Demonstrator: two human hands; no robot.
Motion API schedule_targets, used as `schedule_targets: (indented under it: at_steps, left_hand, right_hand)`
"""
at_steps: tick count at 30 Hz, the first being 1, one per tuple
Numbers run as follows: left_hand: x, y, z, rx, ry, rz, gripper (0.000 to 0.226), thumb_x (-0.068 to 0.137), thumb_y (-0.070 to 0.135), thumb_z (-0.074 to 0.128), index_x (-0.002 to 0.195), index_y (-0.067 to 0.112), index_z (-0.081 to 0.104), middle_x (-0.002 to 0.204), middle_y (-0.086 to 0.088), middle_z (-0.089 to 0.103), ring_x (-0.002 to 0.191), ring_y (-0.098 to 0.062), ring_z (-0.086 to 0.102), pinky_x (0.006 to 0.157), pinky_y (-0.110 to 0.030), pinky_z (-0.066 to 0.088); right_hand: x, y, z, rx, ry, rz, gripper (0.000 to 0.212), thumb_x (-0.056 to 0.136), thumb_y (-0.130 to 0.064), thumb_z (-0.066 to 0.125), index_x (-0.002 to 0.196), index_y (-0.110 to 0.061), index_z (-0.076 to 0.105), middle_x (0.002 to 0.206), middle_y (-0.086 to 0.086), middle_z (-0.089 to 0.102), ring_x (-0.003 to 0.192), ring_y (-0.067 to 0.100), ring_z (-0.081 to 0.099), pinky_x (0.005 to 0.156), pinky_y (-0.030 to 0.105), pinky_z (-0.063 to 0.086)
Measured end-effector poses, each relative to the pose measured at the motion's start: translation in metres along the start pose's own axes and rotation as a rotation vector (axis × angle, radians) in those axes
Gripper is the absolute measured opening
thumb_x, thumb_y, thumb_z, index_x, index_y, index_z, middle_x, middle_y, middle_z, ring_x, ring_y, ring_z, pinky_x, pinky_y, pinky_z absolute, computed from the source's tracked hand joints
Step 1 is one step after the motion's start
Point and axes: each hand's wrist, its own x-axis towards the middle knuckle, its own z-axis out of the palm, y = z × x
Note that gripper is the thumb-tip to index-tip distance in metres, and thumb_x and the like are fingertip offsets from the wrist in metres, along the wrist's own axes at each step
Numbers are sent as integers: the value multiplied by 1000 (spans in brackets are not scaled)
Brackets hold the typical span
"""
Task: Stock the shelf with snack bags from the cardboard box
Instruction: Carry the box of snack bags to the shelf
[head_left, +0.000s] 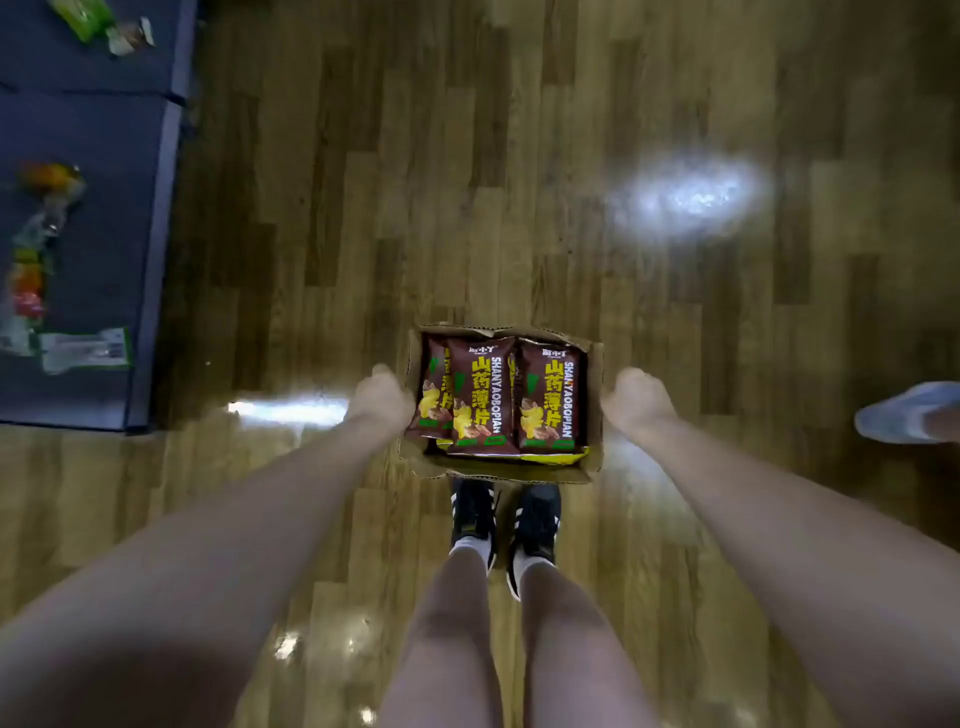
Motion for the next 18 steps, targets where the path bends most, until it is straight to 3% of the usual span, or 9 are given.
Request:
schedule_targets:
  at_steps: [2,8,13,18]
  left_hand:
    - [22,-4,17,14,19,-45,35,97,20,41,120,-6,47,121,-26,56,113,-40,51,85,-38,43]
    - [68,-18,63,-23,-69,-126,44,99,28,37,124,-4,51,122,-23,58,113,-39,55,91,-39,44]
    - [87,-26,71,-35,-50,-134,35,98,26,44,115,-2,58,114,-21,62,106,-37,58,80,-35,45]
    - [94,-29,64,32,13,-58,29,97,21,49,110,-1,61,113,-21,61,105,-35,57,76,-33,41]
  right_hand:
    - [20,6,19,-7,-15,68,28,97,-15,41,104,4,60,111,22,63,101,36,60,71,29,40]
    - [59,26,71,-37,-86,168,29,98,-20,44,108,4,58,106,21,64,80,29,50,64,29,37]
    - [67,35,84,-11,12,201,27,98,-18,47,104,5,61,104,23,64,93,39,60,69,32,41]
    - [66,24,72,-108,27,135,24,97,-13,46,99,4,62,92,19,61,76,31,48,66,30,38]
